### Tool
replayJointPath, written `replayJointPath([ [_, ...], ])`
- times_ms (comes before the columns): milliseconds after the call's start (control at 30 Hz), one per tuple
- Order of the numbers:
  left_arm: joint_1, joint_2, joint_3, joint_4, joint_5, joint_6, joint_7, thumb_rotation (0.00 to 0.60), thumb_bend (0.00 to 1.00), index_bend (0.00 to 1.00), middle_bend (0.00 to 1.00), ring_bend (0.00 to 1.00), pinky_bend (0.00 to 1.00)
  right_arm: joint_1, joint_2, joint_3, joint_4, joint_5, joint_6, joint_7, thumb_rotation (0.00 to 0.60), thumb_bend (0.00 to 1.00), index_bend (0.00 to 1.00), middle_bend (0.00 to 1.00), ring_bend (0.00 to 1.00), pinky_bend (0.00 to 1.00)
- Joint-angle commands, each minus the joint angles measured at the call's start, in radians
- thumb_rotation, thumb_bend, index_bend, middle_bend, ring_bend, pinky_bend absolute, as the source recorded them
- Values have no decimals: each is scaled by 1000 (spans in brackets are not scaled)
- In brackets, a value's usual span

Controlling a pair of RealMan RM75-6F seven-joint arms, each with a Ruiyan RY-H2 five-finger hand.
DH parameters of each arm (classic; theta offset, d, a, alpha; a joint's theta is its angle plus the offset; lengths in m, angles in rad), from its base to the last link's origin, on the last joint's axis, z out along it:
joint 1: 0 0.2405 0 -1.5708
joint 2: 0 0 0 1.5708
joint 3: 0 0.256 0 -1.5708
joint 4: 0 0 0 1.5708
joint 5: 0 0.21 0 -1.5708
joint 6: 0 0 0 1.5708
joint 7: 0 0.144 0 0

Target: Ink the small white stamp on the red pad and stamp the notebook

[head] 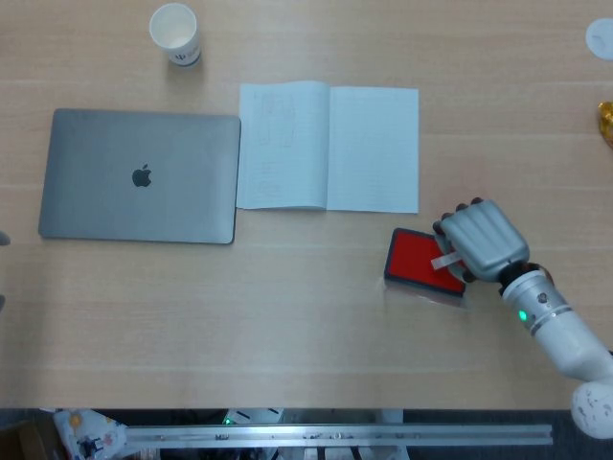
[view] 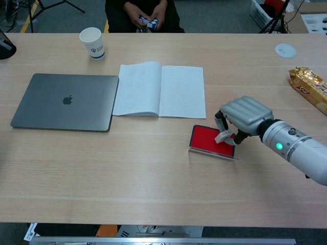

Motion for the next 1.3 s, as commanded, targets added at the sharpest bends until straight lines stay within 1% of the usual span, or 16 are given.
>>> replayJointPath([
  [33,1,0,1,0,-1,0,0,600,180,319,267,272,256,-1,3,0,-6,-2,1,2,600,580,582,537,440,416],
  [200,3,3,0,-3,0,5,-4,600,180,319,267,272,256,-1,41,14,-56,-22,16,22,600,580,582,537,440,416],
  [367,3,5,2,-9,10,9,-4,600,180,319,267,272,256,17,92,58,-107,-3,12,45,600,580,582,537,440,416],
  [467,2,8,4,-15,14,7,-1,600,180,319,266,272,256,37,107,95,-119,37,2,49,600,580,582,537,440,416],
  [567,3,13,7,-21,18,8,0,600,180,319,266,272,256,65,110,129,-116,100,-16,38,600,580,582,537,440,416],
  [733,2,24,13,-34,26,4,-1,600,180,319,266,272,256,127,90,166,-95,231,-45,-9,600,580,582,537,440,416],
  [833,3,30,15,-40,29,4,-2,600,180,319,265,272,256,163,73,178,-81,294,-51,-41,600,580,582,537,440,416],
  [1067,4,35,19,-44,27,-1,1,600,180,318,263,272,256,237,22,187,-20,393,-50,-99,600,581,585,555,445,416],
  [1300,1,36,20,-43,21,-10,5,600,180,318,263,272,256,294,-39,183,65,473,-60,-134,600,586,636,562,458,416],
])
